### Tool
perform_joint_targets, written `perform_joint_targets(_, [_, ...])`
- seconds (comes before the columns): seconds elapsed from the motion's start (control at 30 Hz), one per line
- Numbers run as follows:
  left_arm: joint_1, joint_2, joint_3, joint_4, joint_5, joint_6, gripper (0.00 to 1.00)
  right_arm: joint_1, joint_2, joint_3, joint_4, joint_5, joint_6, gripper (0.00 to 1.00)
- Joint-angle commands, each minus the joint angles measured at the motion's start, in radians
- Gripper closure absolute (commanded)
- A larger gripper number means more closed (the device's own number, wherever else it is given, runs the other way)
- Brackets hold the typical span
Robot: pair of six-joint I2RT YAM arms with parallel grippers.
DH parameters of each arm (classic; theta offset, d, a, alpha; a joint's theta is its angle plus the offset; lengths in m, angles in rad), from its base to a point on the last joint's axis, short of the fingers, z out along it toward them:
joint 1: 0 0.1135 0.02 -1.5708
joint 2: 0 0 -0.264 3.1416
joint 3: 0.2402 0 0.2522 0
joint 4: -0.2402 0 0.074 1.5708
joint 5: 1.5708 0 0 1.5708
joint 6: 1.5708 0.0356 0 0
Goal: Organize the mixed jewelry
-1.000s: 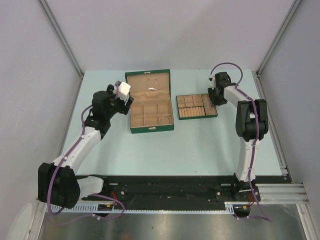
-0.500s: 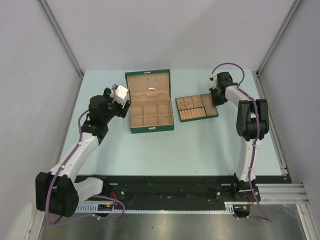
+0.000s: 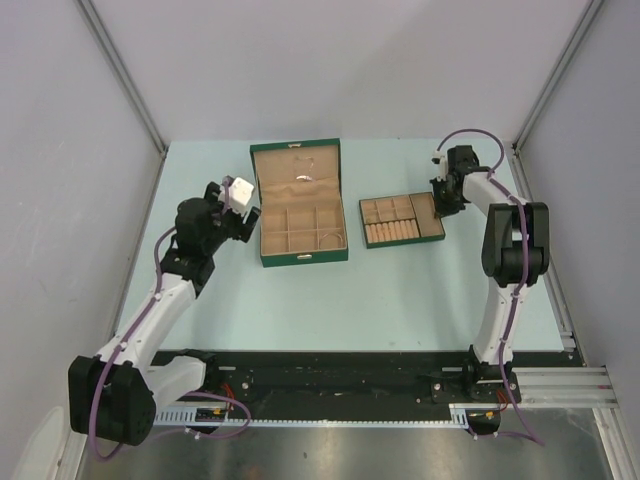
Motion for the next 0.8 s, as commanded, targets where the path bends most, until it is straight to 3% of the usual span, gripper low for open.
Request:
perform_joint_targets(0.0, [0.011, -0.029, -0.005, 0.014, -0.003, -0.02, 0.21, -0.005, -0.138, -0.015, -0.05, -0.007, 0.039, 1.0])
perform_joint_targets(0.47, [0.023, 0.063, -0.028, 0.075, -0.034, -0.028, 0.21, 0.011, -0.344, -0.03, -0.116, -0.057, 0.089, 1.0])
perform_joint_targets(0.77, [0.092, 0.271, 0.026, 0.115, -0.062, -0.025, 0.22, 0.127, -0.372, -0.029, -0.113, -0.047, 0.102, 1.0])
